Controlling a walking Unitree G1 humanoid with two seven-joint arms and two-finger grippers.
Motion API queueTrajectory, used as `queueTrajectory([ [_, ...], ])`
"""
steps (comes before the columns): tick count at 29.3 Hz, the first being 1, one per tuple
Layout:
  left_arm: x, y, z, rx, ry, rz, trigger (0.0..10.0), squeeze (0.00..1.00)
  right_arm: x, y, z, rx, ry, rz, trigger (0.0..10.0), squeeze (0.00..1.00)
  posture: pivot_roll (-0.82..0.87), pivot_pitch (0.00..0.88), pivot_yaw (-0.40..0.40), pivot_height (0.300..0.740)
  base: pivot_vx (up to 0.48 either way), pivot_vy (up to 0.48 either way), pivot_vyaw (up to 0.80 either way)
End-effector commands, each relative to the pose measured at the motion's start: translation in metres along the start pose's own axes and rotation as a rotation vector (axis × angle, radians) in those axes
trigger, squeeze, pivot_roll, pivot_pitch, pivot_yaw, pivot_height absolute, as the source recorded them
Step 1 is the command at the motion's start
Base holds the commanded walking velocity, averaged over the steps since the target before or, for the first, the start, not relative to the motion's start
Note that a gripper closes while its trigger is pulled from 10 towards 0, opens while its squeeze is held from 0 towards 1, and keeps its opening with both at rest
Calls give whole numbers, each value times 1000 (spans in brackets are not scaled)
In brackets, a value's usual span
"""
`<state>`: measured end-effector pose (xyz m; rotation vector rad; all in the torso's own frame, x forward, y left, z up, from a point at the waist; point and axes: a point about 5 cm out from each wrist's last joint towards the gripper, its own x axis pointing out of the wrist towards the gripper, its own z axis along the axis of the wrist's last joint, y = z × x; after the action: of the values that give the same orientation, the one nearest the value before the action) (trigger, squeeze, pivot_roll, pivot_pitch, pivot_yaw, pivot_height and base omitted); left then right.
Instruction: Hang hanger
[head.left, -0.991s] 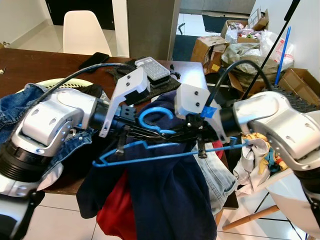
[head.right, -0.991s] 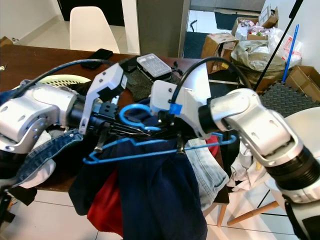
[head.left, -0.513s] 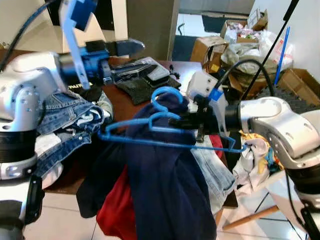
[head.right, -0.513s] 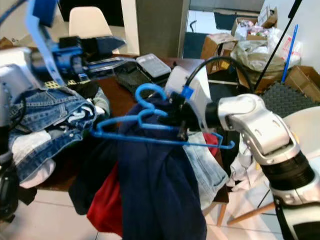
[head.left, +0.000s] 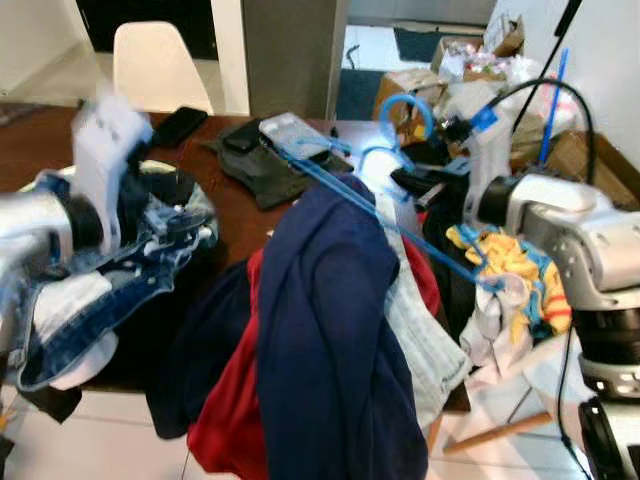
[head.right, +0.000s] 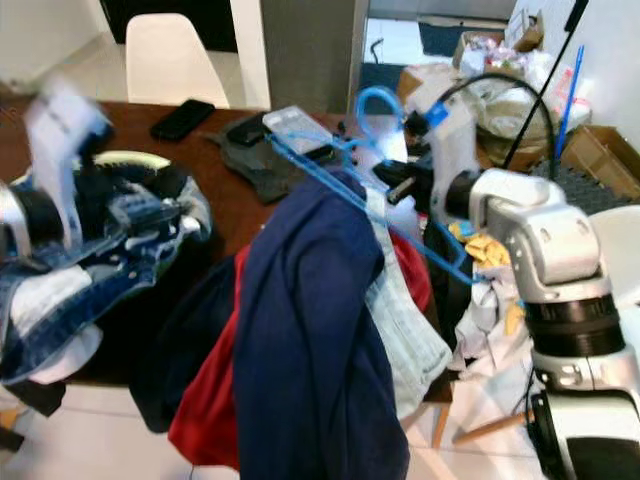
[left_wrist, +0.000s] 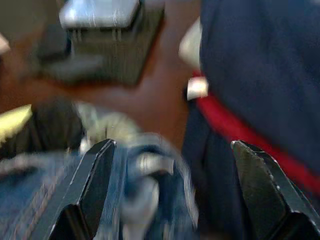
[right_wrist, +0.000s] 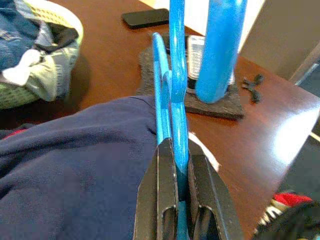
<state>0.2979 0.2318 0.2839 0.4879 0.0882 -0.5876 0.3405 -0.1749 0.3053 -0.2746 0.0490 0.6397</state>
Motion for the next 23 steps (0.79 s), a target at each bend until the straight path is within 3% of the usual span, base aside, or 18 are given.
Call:
queueTrajectory([
  [1, -3, 0, -14, 101, 96, -27, 10000, 0, -1, -1, 6, -9, -42, -15, 0, 0, 137, 135, -23, 740, 0, 0, 0],
  [4, 3, 3, -25, 150, 143, -24, 10000, 0, -3, -1, 12, -16, -75, -25, 0, 0, 134, 135, -24, 740, 0, 0, 0],
  [10, 16, 14, -19, 229, 111, 36, 10000, 0, -5, 1, 16, -27, -99, -24, 0, 0, 125, 136, -22, 740, 0, 0, 0],
  [23, 38, 5, -31, 269, 132, -42, 10000, 0, -6, 4, 16, -29, -101, -35, 0, 0, 105, 141, -18, 740, 0, 0, 0],
])
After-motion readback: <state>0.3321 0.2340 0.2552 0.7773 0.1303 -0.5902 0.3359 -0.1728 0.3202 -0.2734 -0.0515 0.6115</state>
